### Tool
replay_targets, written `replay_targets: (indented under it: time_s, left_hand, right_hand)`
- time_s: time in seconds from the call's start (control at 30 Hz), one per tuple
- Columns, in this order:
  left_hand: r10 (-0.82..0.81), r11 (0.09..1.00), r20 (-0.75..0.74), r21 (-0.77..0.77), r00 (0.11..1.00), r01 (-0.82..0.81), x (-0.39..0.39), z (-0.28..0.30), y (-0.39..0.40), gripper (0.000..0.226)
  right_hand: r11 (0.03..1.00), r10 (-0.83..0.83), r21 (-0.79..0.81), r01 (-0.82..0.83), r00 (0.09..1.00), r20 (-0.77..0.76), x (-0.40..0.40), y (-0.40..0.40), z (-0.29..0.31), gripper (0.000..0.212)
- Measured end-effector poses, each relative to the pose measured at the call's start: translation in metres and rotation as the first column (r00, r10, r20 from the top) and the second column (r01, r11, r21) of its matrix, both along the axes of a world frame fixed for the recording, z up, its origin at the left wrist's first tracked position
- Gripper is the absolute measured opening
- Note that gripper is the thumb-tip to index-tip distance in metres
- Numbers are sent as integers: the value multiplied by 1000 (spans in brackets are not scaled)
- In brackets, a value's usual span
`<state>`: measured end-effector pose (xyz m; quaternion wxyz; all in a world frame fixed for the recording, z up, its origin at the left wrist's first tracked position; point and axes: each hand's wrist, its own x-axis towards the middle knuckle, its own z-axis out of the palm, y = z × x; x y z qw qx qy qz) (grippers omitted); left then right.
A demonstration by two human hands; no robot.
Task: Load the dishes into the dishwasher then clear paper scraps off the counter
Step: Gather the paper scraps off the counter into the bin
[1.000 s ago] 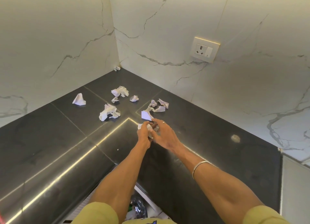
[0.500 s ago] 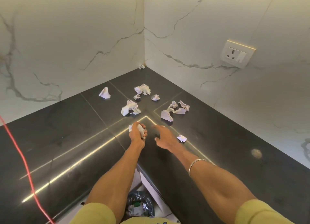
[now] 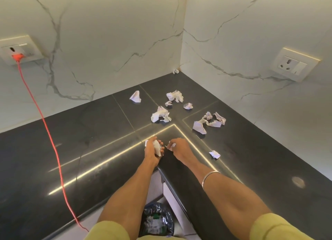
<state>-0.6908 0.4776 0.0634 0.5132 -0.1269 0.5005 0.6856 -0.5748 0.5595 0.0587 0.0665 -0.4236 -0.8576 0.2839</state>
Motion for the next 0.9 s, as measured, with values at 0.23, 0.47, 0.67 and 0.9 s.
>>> replay_targets:
  time_s: [0.23, 0.47, 0.67, 0.9]
  left_hand:
    - [41, 999, 49, 17, 998, -41, 7, 1, 18, 33]
    - [-114, 991, 119, 88, 986, 104, 36, 13, 47, 31]
    - [-288, 956, 154, 109, 945, 273, 61, 11, 64, 32]
    - [-447, 894, 147, 121, 882, 432, 95, 16, 74, 17]
  right_hand:
    - [991, -133, -74, 116, 942, -308, 16, 10, 31, 23]
    - [992, -123, -88, 95, 905, -408, 25, 15, 49, 19]
    - [973, -229, -117, 199, 894, -386, 56, 18, 29, 18]
    - [962, -260, 7, 272, 926, -275, 103, 25, 36, 15]
